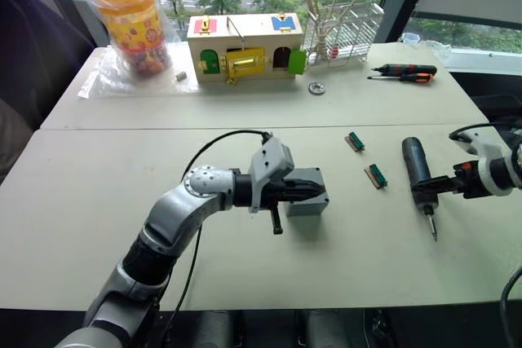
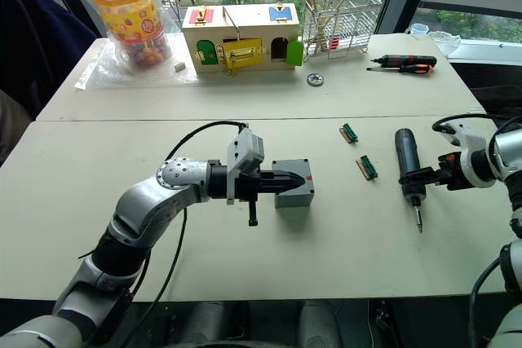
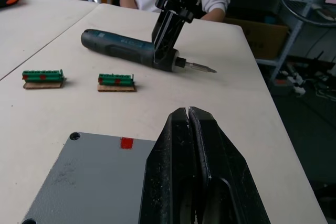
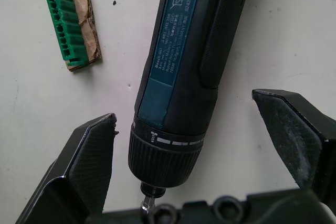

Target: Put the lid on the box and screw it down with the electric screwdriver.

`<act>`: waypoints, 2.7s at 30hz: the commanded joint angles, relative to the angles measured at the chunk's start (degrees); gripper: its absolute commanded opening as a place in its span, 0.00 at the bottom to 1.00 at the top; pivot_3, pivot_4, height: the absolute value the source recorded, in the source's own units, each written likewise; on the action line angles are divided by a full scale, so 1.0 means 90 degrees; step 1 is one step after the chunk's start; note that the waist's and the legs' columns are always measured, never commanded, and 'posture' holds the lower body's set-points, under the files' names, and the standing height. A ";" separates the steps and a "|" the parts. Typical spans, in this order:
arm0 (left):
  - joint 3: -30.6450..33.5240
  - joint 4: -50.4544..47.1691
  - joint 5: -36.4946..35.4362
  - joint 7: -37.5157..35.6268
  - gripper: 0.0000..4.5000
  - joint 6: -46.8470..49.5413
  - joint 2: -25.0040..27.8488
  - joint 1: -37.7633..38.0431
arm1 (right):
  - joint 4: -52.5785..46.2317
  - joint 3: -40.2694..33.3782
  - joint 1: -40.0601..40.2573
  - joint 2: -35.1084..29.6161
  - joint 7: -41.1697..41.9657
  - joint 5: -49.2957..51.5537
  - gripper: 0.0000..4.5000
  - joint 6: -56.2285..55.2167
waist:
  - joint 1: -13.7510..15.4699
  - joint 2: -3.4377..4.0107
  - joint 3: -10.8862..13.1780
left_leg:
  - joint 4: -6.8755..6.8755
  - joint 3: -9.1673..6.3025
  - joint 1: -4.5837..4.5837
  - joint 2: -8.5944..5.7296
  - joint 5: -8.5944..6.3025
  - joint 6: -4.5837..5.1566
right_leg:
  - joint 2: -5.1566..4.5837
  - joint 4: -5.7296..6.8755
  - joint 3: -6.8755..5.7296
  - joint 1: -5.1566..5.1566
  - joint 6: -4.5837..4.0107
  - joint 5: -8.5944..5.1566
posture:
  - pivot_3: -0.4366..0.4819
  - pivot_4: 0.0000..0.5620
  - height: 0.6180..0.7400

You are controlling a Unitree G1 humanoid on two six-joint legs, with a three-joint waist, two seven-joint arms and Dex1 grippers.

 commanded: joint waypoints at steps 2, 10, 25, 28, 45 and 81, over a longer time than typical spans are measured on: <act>0.0073 -0.0182 0.0001 0.0132 0.00 -0.0114 -0.0050 0.0049 | 0.0647 0.0292 -0.0335 0.0197 0.0390 -0.0604 1.00 -0.0547 | 0.0006 -0.0001 0.0000 | 0.0000 0.0001 0.0000 0.0000 0.0000 0.0000 | 0.0000 0.0000 -0.0001 0.0001 0.0000 0.0000 | 0.48 0.27 0.74; 0.0018 -0.0109 0.0113 0.0201 0.00 -0.0160 -0.0064 0.0135 | 0.1497 0.0626 -0.0659 0.0656 0.0893 -0.1499 0.59 -0.1244 | -0.0012 -0.0005 -0.0003 | 0.0008 0.0006 0.0005 0.0001 0.0000 -0.0002 | 0.0002 -0.0003 -0.0007 0.0017 0.0001 0.0000 | 0.48 0.27 0.74; 0.0475 0.0495 -0.0040 0.0125 0.00 -0.0279 -0.0070 -0.0093 | 0.2124 -0.1345 -0.1562 0.0709 -0.0547 -0.1324 0.40 -0.1585 | -0.0046 0.0016 0.0005 | 0.0016 0.0005 0.0006 0.0001 0.0001 -0.0003 | 0.0000 -0.0003 -0.0012 0.0024 0.0001 0.0000 | 0.48 0.27 0.74; 0.0563 0.0686 -0.0122 -0.0073 0.00 -0.0246 -0.0016 -0.0186 | 0.1811 -0.2167 -0.1793 0.0568 -0.0991 -0.0878 0.40 -0.1455 | -0.0045 0.0050 0.0016 | -0.0005 0.0010 -0.0002 -0.0003 0.0001 -0.0004 | -0.0002 0.0002 -0.0001 -0.0005 0.0001 0.0000 | 0.48 0.27 0.74; 0.0088 0.1696 0.0381 -0.0884 0.00 -0.0293 0.0344 -0.0734 | -0.7303 -0.5896 0.1794 0.4848 -0.4227 0.3528 0.40 -0.0789 | 0.0016 0.0059 0.0022 | 0.0000 0.0009 -0.0007 -0.0023 0.0007 -0.0012 | 0.0002 0.0016 -0.0006 -0.0003 0.0002 0.0000 | 0.48 0.27 0.74; -0.0159 0.2142 0.0950 -0.0956 0.00 -0.0557 0.0131 -0.0860 | -0.6543 -0.3280 0.3522 0.4531 -0.3975 0.2208 0.40 -0.3804 | 0.0003 0.0052 0.0019 | -0.0009 -0.0002 -0.0001 -0.0031 0.0007 -0.0010 | 0.0004 0.0014 -0.0005 0.0001 0.0001 0.0000 | 0.48 0.27 0.74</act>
